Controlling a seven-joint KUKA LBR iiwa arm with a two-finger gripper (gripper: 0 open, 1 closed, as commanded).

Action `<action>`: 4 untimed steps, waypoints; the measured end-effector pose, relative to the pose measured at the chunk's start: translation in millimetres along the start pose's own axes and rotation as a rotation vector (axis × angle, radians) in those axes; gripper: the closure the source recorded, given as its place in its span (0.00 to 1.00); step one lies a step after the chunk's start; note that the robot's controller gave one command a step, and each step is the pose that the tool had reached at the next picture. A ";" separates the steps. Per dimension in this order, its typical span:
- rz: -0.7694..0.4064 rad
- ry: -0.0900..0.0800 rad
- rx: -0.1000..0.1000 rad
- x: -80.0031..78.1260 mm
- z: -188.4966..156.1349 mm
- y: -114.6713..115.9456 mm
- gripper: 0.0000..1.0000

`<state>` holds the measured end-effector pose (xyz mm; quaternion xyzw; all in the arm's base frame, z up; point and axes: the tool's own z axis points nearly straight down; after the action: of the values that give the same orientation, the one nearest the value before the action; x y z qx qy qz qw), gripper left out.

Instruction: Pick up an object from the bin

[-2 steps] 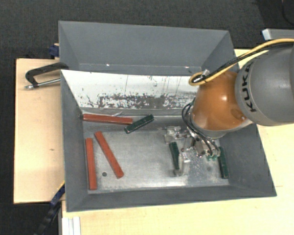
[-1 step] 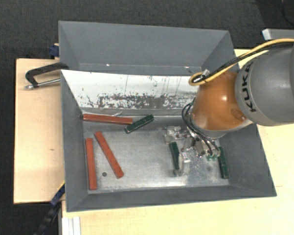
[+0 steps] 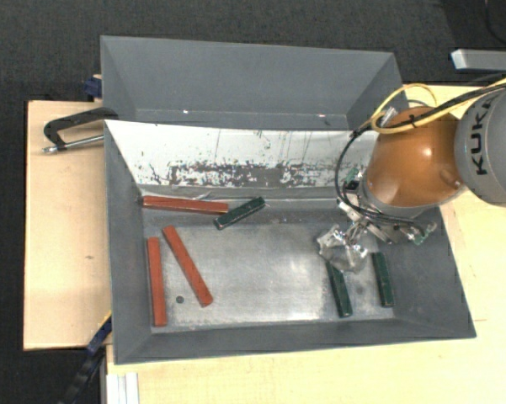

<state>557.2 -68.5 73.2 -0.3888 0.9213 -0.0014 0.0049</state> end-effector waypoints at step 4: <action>-0.044 0.004 -0.006 -11.6 -1.8 18.2 0.00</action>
Offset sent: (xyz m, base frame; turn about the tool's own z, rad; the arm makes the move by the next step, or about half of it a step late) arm -0.0404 0.0160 0.1651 -0.0353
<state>552.3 -47.5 75.0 -0.4090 0.9125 0.0006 0.0017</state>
